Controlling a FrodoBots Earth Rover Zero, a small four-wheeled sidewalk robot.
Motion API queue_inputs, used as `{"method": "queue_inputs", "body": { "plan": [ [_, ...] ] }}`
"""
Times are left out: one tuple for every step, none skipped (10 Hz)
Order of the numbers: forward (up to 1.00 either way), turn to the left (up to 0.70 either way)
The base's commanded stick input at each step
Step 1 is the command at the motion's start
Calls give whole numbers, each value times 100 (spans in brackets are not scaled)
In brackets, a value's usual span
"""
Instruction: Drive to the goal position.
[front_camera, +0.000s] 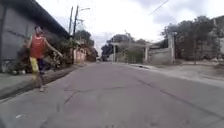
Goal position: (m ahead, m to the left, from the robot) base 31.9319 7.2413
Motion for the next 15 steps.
{"method": "queue_inputs", "body": {
  "plan": [
    [100, 5],
    [100, 5],
    [100, 5],
    [100, 5],
    [100, 5],
    [100, 5],
    [100, 5],
    [100, 5],
    [100, 5],
    [100, 5],
    [100, 5],
    [100, 5],
    [100, 5],
    [100, 5],
    [100, 5]
  ]
}}
